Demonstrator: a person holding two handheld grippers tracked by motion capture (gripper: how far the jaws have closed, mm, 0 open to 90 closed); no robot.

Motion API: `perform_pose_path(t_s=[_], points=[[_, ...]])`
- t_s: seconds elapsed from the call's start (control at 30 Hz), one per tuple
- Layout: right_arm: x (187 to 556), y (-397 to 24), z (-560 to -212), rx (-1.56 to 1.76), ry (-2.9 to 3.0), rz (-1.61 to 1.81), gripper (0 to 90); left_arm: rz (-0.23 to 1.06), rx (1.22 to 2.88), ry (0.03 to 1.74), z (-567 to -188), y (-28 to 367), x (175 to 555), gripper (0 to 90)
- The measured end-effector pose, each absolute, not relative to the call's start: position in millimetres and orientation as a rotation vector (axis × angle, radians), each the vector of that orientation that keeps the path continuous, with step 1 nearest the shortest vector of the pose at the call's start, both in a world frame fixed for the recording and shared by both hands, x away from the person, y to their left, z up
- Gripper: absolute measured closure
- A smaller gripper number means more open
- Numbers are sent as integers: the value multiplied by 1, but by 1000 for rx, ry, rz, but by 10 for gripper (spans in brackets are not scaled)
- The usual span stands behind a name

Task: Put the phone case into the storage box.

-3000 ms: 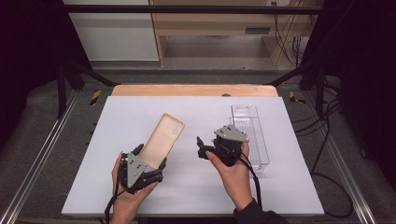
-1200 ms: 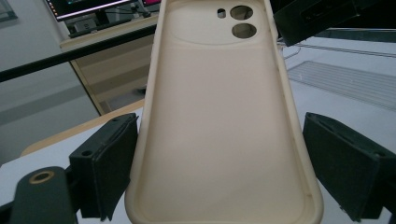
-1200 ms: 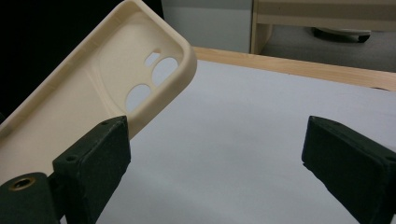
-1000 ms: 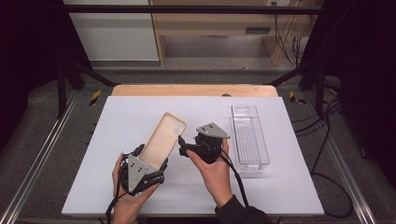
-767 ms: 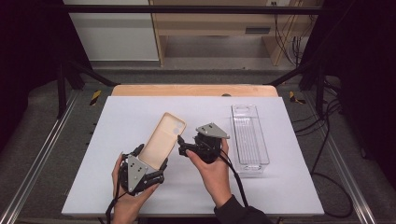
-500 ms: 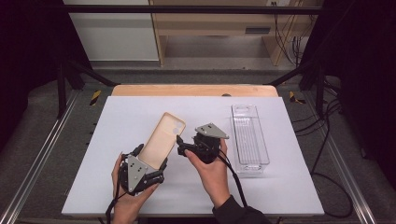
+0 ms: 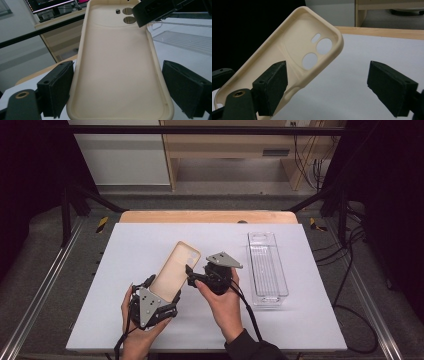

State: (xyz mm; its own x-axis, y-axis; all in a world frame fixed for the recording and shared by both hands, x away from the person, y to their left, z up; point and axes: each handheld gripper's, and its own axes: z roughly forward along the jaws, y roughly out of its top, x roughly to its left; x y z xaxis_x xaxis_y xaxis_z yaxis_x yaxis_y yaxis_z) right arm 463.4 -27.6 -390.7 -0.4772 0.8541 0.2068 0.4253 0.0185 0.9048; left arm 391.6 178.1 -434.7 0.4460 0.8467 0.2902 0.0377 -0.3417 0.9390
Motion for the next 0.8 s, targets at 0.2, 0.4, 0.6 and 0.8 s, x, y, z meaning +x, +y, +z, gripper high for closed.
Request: perform_pose_path(t_s=[0.2,0.4,0.6,0.8], points=[[464,-26,-390,1305,1910,1458,187,1027,1720,761,-435,176,391,120],[464,-25,-389,1303,1915,1461,194,1026,1718,760,-435,176,391,120],[464,-24,-389,1299,1919,1471,220,1023,1721,758,-435,175,391,119],[465,-24,-388,1300,1923,1476,246,1013,1724,763,-435,174,389,119]])
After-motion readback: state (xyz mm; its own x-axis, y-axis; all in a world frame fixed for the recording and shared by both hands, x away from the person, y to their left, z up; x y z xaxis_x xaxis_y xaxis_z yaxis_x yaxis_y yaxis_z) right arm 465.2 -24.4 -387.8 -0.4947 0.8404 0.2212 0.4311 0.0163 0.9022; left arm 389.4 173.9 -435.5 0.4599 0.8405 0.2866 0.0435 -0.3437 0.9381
